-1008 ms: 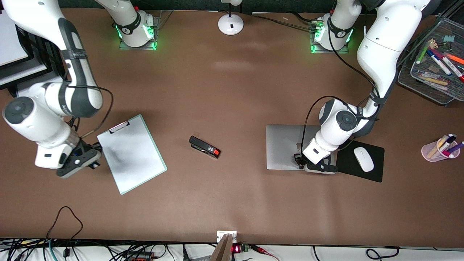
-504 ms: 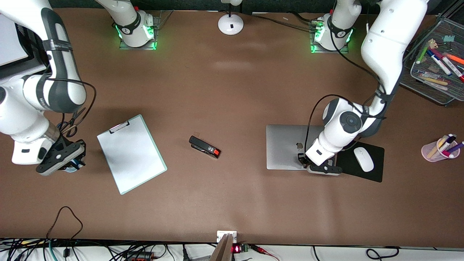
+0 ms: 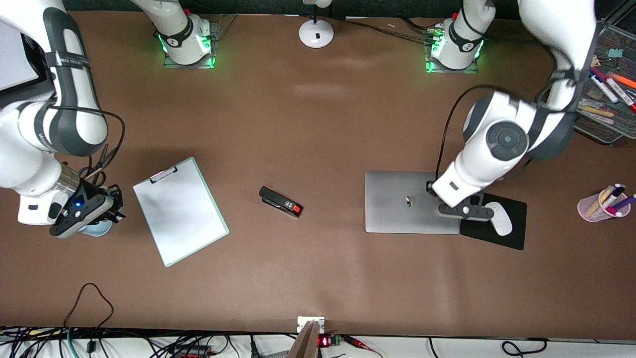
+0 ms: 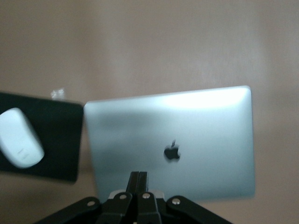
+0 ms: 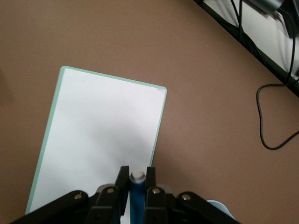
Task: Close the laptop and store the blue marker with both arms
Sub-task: 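Lift the marker with the right gripper while the left gripper presses the lid shut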
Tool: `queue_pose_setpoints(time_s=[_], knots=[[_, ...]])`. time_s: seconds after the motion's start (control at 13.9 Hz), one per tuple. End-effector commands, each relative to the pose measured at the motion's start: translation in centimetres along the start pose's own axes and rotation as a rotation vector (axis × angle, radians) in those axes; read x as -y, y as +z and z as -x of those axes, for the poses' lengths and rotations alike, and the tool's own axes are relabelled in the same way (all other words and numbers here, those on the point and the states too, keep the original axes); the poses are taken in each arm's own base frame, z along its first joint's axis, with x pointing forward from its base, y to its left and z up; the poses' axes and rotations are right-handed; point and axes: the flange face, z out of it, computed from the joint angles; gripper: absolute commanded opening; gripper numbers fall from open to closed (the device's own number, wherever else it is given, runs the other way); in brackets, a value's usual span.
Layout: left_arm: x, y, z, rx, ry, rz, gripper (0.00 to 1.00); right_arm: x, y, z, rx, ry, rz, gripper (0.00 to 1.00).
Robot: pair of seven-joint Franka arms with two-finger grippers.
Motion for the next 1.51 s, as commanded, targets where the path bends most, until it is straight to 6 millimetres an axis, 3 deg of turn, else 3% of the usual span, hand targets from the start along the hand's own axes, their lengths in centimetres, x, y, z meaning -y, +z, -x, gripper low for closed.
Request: queue_pose_setpoints(time_s=[0.0,0.07,0.14,0.22,0.29,0.36,0.65,0.79,1.08,1.44], knots=[[1.3,-5.0,1.3,0.093,0.065,-0.055,0.04,-1.3,-2.7,0.9,-0.03,-0.107,-0.038,0.0],[1.6,-6.6,1.7,0.119,0.068,-0.064,0.08,-1.8,-2.8,1.3,-0.06,-0.151,-0.052,0.0],[1.7,-8.1,2.2,0.14,0.064,-0.065,0.2,-2.4,-2.9,2.0,-0.083,-0.21,-0.059,0.0],[1.8,-9.8,2.7,0.159,0.062,-0.067,0.43,-3.1,-3.1,2.8,-0.09,-0.265,-0.054,0.0],[1.9,-11.2,2.9,0.174,0.065,-0.067,0.81,-3.7,-3.2,3.5,-0.102,-0.325,-0.054,0.0],[2.0,-12.3,3.1,0.181,0.059,-0.062,1.0,-4.4,-3.2,4.2,-0.122,-0.37,-0.056,0.0],[3.2,-16.7,5.0,0.151,0.052,-0.012,1.0,-6.8,-2.7,7.8,-0.235,-0.45,-0.13,0.0],[5.9,-18.2,5.9,0.13,0.051,-0.003,1.0,-7.6,-2.7,9.3,-0.259,-0.487,-0.16,0.0],[10.0,-18.4,9.9,0.042,0.03,-0.013,1.0,-10.5,-1.6,12.0,-0.396,-0.535,-0.222,0.0],[12.4,-17.7,10.9,-0.019,-0.026,-0.002,1.0,-14.7,0.0,14.5,-0.523,-0.523,-0.262,0.0]])
